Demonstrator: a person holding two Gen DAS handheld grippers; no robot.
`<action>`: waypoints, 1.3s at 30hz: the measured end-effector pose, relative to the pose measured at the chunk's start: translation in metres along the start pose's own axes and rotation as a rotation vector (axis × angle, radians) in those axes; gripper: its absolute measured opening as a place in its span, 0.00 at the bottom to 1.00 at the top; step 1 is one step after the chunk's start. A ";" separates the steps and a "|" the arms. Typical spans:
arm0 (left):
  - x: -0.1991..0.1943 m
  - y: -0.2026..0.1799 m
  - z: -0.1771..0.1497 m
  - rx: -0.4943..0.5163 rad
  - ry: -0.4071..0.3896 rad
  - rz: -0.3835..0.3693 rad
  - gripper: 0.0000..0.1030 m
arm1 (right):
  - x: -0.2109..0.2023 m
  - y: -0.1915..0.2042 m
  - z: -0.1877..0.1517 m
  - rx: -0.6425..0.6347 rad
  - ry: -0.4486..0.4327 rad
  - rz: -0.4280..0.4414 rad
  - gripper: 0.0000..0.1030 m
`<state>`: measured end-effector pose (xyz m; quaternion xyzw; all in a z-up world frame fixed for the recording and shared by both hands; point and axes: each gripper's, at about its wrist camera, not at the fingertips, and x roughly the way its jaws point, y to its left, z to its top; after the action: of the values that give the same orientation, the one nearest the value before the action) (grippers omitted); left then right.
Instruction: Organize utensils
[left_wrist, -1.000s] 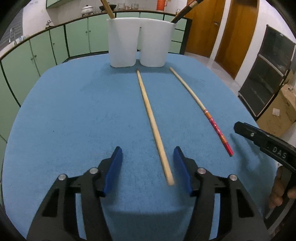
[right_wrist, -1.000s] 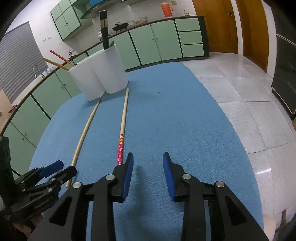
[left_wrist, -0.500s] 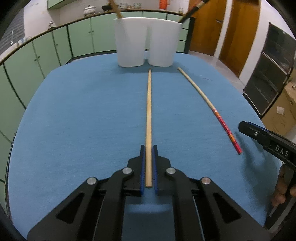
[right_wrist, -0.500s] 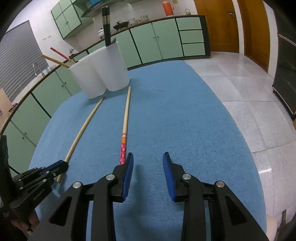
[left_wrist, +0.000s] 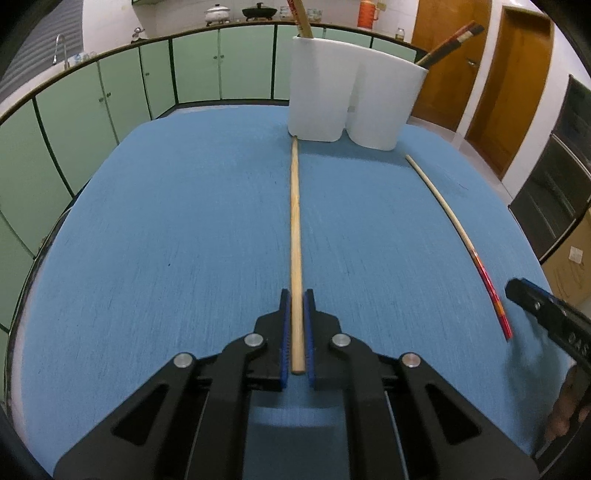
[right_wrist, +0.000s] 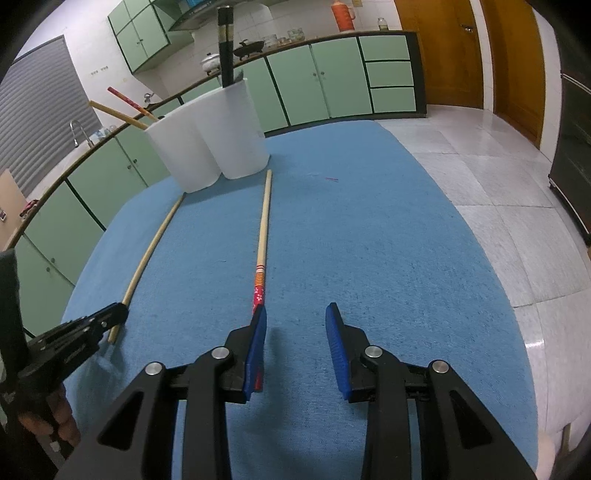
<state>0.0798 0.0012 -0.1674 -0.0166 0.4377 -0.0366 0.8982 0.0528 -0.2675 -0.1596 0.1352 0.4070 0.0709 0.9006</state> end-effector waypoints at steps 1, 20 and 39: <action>0.002 0.000 0.001 -0.003 0.000 0.003 0.06 | 0.000 0.000 0.000 0.000 0.000 0.002 0.32; -0.024 0.011 -0.024 0.022 -0.026 -0.037 0.54 | -0.008 0.023 -0.014 -0.097 -0.004 0.062 0.32; -0.030 0.020 -0.036 0.013 -0.021 -0.020 0.52 | -0.008 0.033 -0.025 -0.164 0.030 0.027 0.22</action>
<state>0.0340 0.0241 -0.1668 -0.0158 0.4278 -0.0484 0.9024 0.0286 -0.2335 -0.1600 0.0656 0.4115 0.1182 0.9013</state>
